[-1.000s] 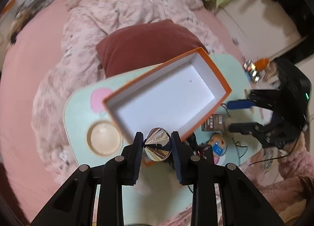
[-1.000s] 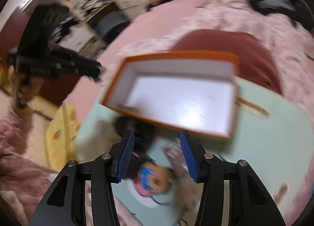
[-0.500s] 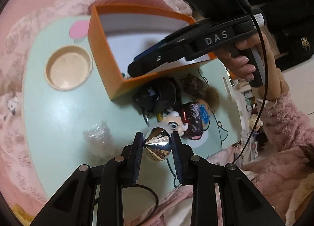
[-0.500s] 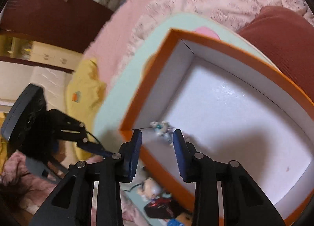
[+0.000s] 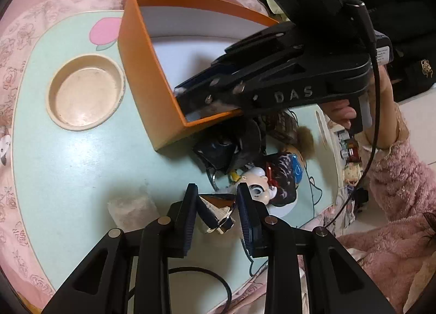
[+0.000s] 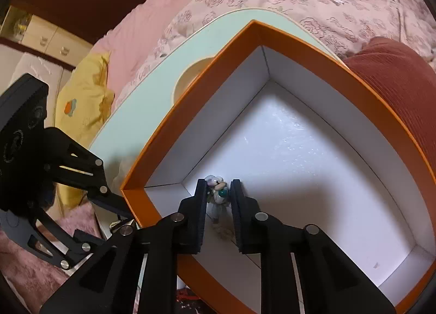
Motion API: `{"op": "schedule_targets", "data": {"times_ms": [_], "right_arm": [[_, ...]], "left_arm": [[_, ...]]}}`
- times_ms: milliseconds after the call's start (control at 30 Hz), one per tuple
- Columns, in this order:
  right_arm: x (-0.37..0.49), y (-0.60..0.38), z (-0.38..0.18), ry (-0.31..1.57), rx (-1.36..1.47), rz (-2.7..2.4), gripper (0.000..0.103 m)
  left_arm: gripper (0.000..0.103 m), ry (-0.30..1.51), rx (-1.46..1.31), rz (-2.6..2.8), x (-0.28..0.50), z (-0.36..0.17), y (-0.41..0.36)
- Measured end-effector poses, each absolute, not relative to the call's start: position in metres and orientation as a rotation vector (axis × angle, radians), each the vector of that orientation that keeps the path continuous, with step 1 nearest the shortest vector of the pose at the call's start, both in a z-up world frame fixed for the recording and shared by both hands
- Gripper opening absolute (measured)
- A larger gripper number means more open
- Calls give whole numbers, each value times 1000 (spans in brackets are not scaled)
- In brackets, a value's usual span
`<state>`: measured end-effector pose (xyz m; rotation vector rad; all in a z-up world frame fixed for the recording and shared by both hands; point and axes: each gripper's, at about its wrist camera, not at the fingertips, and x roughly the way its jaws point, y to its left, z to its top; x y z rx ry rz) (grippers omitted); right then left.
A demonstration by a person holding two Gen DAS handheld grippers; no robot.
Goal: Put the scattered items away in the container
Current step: 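Grasp the small white figurine keychain with the right gripper while the left gripper sets the silver cone down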
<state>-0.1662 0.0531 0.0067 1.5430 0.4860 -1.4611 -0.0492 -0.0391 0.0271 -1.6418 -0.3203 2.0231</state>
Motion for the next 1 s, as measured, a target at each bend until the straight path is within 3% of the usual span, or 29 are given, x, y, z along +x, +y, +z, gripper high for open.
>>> {"op": "schedule_targets", "data": {"times_ms": [67,167,200,533,1000], "right_arm": [[-169,61,11,459,1517,-1497,11],[-178,79,23,370,1486,-1557,11],[-179,86,31,325,1469,-1576,11],[-152,171,107,-9,1286,-1698,11],[-101,205,29,-141,1462,-1807,14]], "left_arm": [[31,-318,-1631,2030,-47,29,-38],[55,-310,-1606,2063,-44,32,-41],[58,-307,-1592,2077,-44,34,-42],[61,-540,-1435,2110,-55,56,-72],[63,-385,-1516,2282,-102,60,-65]]}}
